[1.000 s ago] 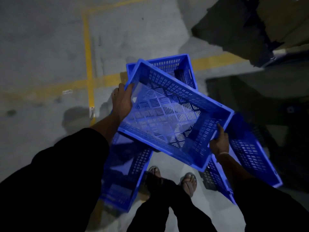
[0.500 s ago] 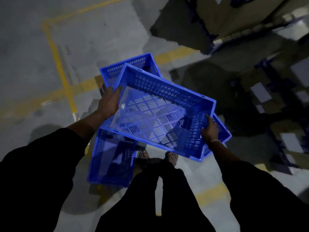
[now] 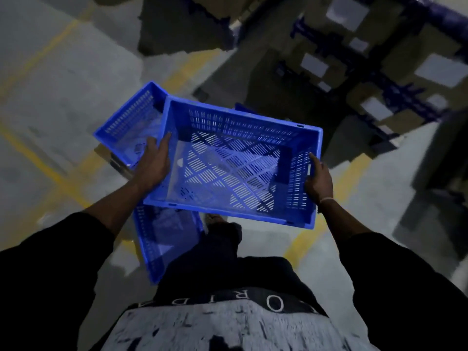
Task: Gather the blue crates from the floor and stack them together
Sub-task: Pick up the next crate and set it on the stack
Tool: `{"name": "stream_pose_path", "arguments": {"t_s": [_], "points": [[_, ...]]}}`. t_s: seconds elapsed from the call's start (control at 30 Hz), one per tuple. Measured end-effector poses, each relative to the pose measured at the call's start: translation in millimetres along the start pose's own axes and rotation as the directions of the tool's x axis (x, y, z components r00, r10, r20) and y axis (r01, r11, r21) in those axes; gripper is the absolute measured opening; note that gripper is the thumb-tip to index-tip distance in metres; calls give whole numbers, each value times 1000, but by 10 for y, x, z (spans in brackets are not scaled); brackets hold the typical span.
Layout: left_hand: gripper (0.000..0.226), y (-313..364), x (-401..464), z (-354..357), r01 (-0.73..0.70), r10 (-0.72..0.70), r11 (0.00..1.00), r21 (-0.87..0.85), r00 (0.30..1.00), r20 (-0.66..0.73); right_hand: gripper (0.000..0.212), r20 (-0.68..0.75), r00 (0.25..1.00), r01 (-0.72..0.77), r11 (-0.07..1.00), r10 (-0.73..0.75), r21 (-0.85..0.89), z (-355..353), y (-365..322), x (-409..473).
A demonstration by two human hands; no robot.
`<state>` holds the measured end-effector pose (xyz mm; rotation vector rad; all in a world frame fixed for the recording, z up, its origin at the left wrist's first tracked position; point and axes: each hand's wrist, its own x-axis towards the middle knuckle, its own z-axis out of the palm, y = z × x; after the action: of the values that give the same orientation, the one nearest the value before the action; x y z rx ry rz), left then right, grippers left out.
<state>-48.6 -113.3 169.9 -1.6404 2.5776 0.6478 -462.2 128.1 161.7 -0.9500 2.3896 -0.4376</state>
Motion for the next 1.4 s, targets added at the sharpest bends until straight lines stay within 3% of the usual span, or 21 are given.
{"name": "stream_pose_path", "arguments": {"t_s": [0.33,0.5,0.67,1.0,1.33,1.4], "points": [[74,1398,-306,309,-295,298,955,-38,942,156,72,-187,959,-203,977,211,62,-605,1507,-1439],[76,2355,-416,415,-486,455,869,94,859,234,72,-282,902,-305,945,327,120,-906,2186,-2124],[81,3305,-337,600,-621,567,774,119,765,306,70,-361,813,-416,889,457,190,-1119,2738,-2619],[85,5061,-67,1035,-846,760,523,102,517,393,61,-432,552,-546,701,713,459,-1451,3320,-3243],[82,7023,242,1583,-971,855,239,-26,197,480,58,-400,238,-597,458,885,658,-1772,3704,-3382],[83,7360,255,1701,-984,862,161,-71,105,496,57,-394,163,-600,408,904,689,-1790,3750,-3424]]}}
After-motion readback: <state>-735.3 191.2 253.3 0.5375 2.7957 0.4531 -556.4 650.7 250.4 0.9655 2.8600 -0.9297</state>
